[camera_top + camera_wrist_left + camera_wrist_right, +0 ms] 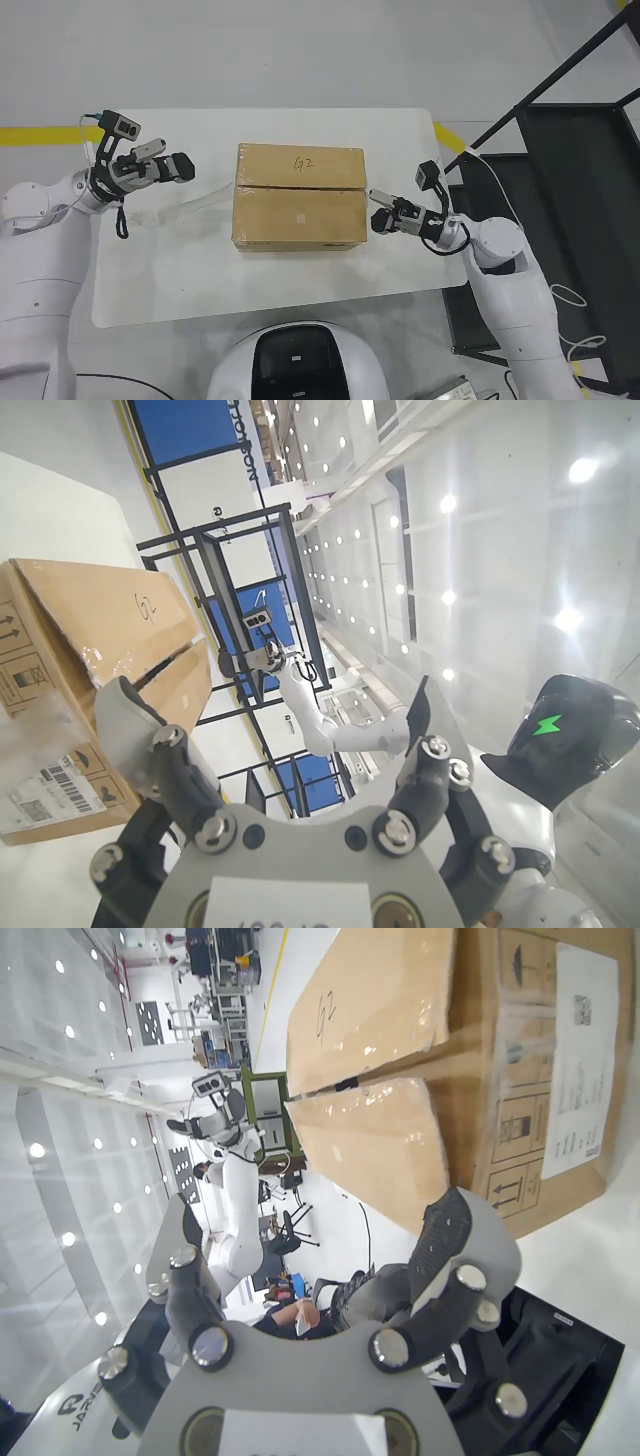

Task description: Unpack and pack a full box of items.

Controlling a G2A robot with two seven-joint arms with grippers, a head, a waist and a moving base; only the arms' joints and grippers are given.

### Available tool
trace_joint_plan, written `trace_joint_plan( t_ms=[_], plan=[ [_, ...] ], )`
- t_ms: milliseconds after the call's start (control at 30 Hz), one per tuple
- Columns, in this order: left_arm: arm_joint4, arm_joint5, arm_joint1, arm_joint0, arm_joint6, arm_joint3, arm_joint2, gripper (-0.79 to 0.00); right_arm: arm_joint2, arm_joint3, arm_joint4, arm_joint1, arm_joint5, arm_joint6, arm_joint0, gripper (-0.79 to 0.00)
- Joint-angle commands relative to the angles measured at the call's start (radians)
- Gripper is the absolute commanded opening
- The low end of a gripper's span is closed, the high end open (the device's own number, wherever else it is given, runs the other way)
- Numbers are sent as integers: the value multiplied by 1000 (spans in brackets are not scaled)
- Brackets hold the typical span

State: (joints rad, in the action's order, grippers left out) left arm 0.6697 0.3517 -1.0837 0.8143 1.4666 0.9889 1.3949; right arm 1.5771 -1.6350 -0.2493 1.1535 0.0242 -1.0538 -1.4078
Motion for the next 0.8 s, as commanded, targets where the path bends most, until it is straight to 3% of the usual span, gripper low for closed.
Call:
trace_joint_plan(
  t_ms=[0,367,533,767],
  plan=[
    [0,-2,0,-2,3,-5,-2,0,0,1,0,0,-1,1,0,0],
    [0,-2,0,-2,3,-5,-2,0,-2,4,-1,1,-4,14,-1,0],
    [-22,3,5,47,-91,51,14,0,-30,68,40,-1,-159,32,32,0],
    [-30,-2,16,72,-116,78,39,0,-68,203,52,-2,-257,26,121,0]
  ],
)
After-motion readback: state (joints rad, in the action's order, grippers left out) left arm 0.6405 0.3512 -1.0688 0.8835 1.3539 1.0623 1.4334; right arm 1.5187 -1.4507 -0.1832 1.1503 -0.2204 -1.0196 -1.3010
